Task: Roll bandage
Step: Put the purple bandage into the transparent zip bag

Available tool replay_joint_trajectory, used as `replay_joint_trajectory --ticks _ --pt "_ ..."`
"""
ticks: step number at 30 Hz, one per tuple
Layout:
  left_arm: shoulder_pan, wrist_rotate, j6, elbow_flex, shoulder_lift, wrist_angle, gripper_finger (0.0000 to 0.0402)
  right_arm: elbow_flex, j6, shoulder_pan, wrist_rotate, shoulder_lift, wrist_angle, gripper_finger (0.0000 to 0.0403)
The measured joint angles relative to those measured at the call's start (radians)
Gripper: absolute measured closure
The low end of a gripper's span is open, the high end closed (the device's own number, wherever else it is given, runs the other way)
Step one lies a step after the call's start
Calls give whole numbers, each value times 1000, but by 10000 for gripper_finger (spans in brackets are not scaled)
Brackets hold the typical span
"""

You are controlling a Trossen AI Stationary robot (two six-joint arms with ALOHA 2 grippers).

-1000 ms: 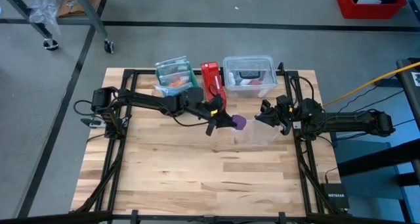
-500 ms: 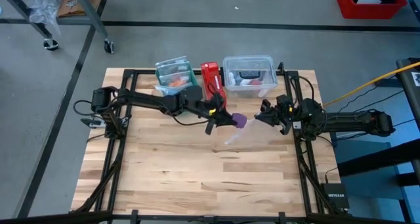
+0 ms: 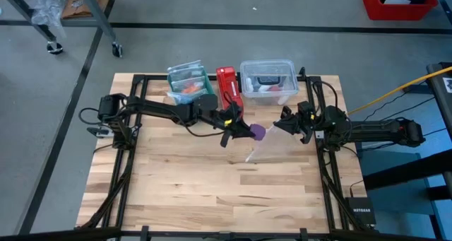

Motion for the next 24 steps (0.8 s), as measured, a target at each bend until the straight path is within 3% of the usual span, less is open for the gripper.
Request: replay_joint_trajectory --ticks 6,24 --pt "26 0 0 0 0 60 373 0 0 0 0 0 -47 398" --pt "5 0 18 0 0 12 373 0 0 -1 36 0 -18 398"
